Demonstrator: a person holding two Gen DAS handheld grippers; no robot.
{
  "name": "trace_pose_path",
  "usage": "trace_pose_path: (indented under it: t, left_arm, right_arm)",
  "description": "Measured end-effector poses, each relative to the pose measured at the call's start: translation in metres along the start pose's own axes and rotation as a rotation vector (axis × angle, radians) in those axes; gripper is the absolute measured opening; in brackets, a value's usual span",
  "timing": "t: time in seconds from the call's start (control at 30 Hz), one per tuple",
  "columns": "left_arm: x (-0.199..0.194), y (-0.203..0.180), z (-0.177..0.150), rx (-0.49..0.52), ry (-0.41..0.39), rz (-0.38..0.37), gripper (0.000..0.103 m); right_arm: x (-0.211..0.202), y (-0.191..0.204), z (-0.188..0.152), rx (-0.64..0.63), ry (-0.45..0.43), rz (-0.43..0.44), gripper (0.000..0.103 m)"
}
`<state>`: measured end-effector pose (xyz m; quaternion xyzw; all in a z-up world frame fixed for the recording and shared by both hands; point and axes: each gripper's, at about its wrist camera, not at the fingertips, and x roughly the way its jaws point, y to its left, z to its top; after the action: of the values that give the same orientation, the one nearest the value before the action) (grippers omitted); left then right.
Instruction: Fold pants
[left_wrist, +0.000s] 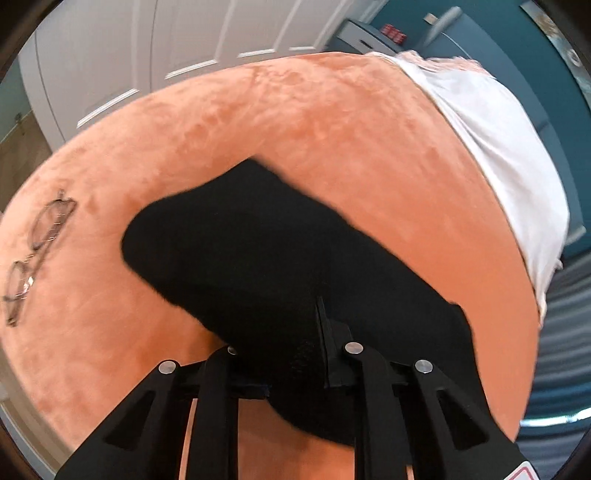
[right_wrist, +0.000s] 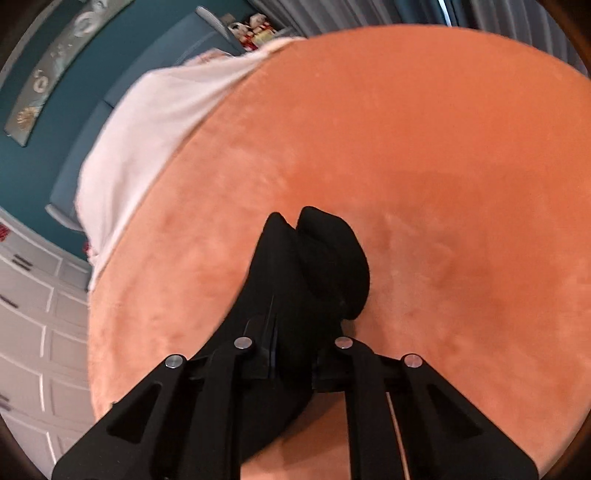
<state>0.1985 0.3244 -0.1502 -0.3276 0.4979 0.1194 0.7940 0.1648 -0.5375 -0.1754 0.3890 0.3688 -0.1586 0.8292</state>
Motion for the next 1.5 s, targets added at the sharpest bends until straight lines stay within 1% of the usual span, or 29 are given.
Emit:
trace_pose_path:
  t: [0.1,0.17,0.23,0.33,0.43,0.47,0.5,0.57,0.6,0.63,0.7,0.73,0.77,0.8,0.87,0.9,0.97,1.03,1.07,1.1,1.13,1.2,1.27,1.3,1.33,1.37,1.4,1.47,1.5]
  left_arm:
    - [-0.023,-0.003,-0.011,0.041,0.027,0.001,0.015]
    - [-0.035,0.002,-0.024,0.078,0.047,0.024,0.016]
    - [-0.036,0.013,-0.037,0.085,0.081,0.032,0.016]
    - [-0.016,0.035,-0.054,0.080,0.149,0.071,0.016]
    - [0.008,0.063,-0.075,0.032,0.196,0.110,0.021]
    - [0.009,0.070,-0.080,0.006,0.175,0.098,0.024]
    - [0.005,0.072,-0.082,-0.001,0.148,0.087,0.026]
    - [-0.005,0.068,-0.087,0.031,0.116,0.133,0.032]
    - [-0.013,0.061,-0.091,0.082,0.086,0.180,0.033]
    - [-0.021,0.053,-0.097,0.140,0.056,0.231,0.034]
    - [-0.038,0.037,-0.111,0.226,0.000,0.318,0.034]
    - [-0.047,0.023,-0.121,0.286,-0.049,0.379,0.034]
    - [-0.052,0.013,-0.128,0.331,-0.088,0.424,0.034]
    - [-0.061,-0.006,-0.140,0.409,-0.154,0.486,0.034]
    - [-0.071,-0.042,-0.165,0.541,-0.239,0.536,0.042]
    - [-0.074,-0.055,-0.172,0.577,-0.260,0.534,0.047]
    - [-0.078,-0.086,-0.190,0.629,-0.292,0.493,0.053]
    - [-0.079,-0.114,-0.210,0.658,-0.278,0.411,0.055]
    - [-0.078,-0.121,-0.217,0.667,-0.273,0.394,0.055]
    - [-0.074,-0.132,-0.225,0.694,-0.262,0.377,0.055]
    - [-0.069,-0.142,-0.233,0.722,-0.257,0.385,0.056]
    - [-0.060,-0.155,-0.237,0.758,-0.242,0.386,0.056]
    - [-0.051,-0.159,-0.239,0.774,-0.238,0.386,0.057]
    - [-0.045,-0.160,-0.240,0.784,-0.227,0.383,0.058]
    - [-0.036,-0.160,-0.240,0.786,-0.217,0.388,0.062]
    - [-0.029,-0.162,-0.241,0.787,-0.207,0.395,0.062]
    - [-0.015,-0.159,-0.242,0.794,-0.182,0.410,0.062]
    - [-0.002,-0.158,-0.247,0.794,-0.166,0.439,0.062]
    - [0.003,-0.155,-0.249,0.787,-0.158,0.452,0.062]
  right_arm:
    - [-0.038,0.001,-0.008,-0.059,0.015,-0.012,0.010]
    - [-0.055,-0.011,-0.016,-0.108,0.020,-0.080,0.010]
    - [-0.059,-0.037,-0.020,-0.065,0.034,-0.121,0.011]
    - [-0.053,-0.085,-0.027,-0.001,0.076,-0.170,0.011]
    - [-0.023,-0.125,-0.047,0.013,0.172,-0.189,0.013]
    - [-0.015,-0.133,-0.054,0.012,0.192,-0.187,0.015]
    - [-0.019,-0.137,-0.058,0.008,0.167,-0.163,0.016]
    - [-0.033,-0.139,-0.061,0.013,0.135,-0.138,0.029]
    - [-0.047,-0.141,-0.062,0.007,0.118,-0.173,0.038]
    - [-0.056,-0.142,-0.063,-0.008,0.104,-0.194,0.038]
    - [-0.084,-0.143,-0.066,-0.096,0.036,-0.282,0.041]
    - [-0.097,-0.140,-0.066,-0.140,0.002,-0.305,0.041]
    - [-0.106,-0.135,-0.065,-0.194,-0.015,-0.295,0.041]
    - [-0.109,-0.129,-0.063,-0.231,-0.016,-0.287,0.040]
    - [-0.103,-0.114,-0.058,-0.331,-0.010,-0.292,0.042]
    - [-0.092,-0.107,-0.054,-0.390,0.002,-0.298,0.045]
    - [-0.066,-0.099,-0.048,-0.449,0.044,-0.309,0.046]
    - [-0.033,-0.094,-0.044,-0.481,0.101,-0.282,0.045]
    - [-0.019,-0.091,-0.047,-0.503,0.133,-0.263,0.045]
    - [-0.011,-0.087,-0.050,-0.527,0.153,-0.261,0.030]
    - [-0.005,-0.083,-0.054,-0.568,0.166,-0.278,0.010]
    - [-0.015,-0.069,-0.054,-0.644,0.116,-0.300,0.007]
    - [-0.036,-0.068,-0.044,-0.629,0.036,-0.294,0.006]
    - [-0.040,-0.076,-0.036,-0.594,0.016,-0.283,0.006]
    - [-0.030,-0.088,-0.034,-0.577,0.045,-0.307,0.007]
    - [-0.007,-0.104,-0.038,-0.576,0.131,-0.342,0.008]
    - [0.004,-0.109,-0.044,-0.592,0.171,-0.348,0.010]
    - [-0.009,-0.099,-0.045,-0.614,0.110,-0.358,0.022]
    - [-0.018,-0.095,-0.042,-0.578,0.099,-0.338,0.033]
